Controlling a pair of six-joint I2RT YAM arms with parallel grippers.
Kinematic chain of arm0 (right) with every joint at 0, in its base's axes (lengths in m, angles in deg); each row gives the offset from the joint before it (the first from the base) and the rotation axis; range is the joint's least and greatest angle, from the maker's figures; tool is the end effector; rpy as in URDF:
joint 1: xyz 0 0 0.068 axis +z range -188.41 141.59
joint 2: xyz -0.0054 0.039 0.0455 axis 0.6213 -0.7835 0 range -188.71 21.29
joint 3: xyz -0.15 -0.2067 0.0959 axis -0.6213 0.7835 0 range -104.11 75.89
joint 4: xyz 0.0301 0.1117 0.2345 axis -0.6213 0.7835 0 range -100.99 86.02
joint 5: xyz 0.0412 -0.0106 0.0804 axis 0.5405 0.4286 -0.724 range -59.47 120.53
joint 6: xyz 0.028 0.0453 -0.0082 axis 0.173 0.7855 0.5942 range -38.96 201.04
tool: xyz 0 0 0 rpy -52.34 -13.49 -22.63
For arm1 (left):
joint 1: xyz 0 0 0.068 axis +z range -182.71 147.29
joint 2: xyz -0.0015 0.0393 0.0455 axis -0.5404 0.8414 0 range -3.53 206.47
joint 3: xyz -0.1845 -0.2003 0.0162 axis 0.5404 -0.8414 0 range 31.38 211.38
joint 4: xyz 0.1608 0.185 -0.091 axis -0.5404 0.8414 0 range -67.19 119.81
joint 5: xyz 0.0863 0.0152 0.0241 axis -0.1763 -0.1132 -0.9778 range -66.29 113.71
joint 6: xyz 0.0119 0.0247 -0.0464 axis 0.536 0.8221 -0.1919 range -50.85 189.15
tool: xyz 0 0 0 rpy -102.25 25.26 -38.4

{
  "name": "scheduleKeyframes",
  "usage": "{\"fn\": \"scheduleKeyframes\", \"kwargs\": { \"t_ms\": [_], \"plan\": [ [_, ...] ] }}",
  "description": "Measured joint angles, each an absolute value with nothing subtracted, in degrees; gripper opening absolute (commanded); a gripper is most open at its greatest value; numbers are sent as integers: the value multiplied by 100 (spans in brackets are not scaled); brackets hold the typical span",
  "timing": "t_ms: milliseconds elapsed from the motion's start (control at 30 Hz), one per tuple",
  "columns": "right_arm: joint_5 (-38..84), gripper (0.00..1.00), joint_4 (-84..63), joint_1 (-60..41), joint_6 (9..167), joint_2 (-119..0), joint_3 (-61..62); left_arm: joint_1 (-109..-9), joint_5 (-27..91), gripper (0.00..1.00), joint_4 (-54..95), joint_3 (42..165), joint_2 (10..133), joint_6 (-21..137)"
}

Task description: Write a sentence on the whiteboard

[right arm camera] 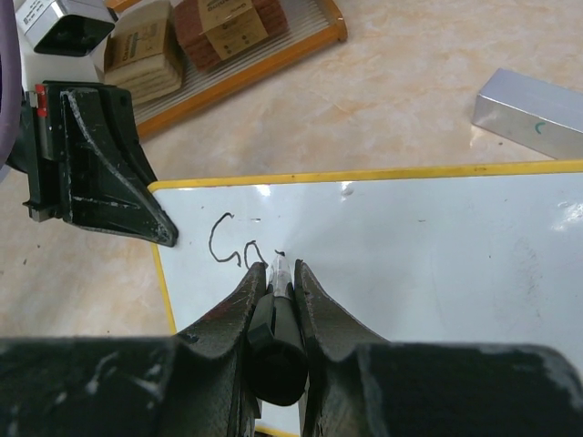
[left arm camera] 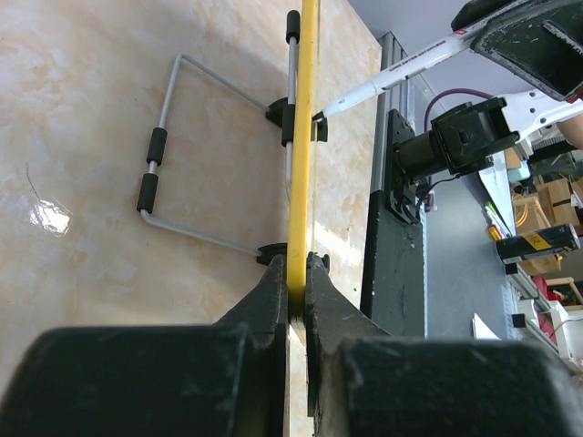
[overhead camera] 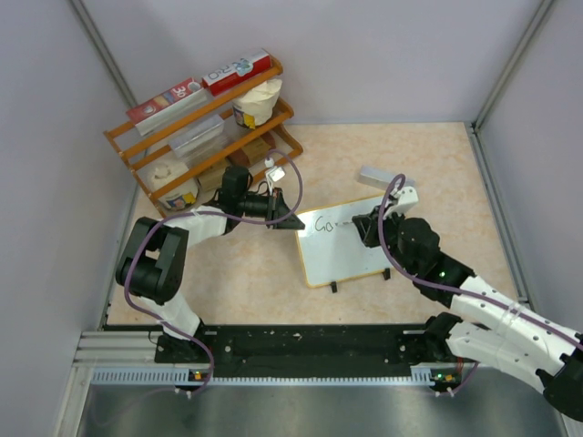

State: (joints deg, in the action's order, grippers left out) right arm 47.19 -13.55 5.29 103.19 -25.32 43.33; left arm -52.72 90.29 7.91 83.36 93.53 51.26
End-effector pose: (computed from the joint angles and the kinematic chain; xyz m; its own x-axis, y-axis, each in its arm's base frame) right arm 0.1493 0.1288 0.2826 -0.3063 0.2070 -0.9291 -0.3707 0.8731 0.3167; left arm 0.3122 -0.1484 0.2001 -0.7202 0.1325 -0.6810 0.6937 0.1499 -0.7045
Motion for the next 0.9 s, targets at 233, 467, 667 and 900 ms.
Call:
{"fn": "scheduleKeyframes", "kwargs": {
  "t_ms": [233, 467, 667, 900],
  "plan": [
    [4639, 0, -1347, 529, 10319, -2534, 4364, -5272, 9025, 0, 796, 8336, 9353, 5124],
    [4610, 0, -1288, 527, 10319, -2521, 4366, -5272, 9025, 0, 804, 8341, 9353, 5124],
    [4634, 0, -1156, 524, 10321, -2390, 4445, -5276, 9014, 0, 824, 8349, 9353, 5124],
    [4711, 0, -1137, 490, 10319, -2335, 4449, -5287, 9014, 0, 835, 8369, 9361, 5126]
  ]
}}
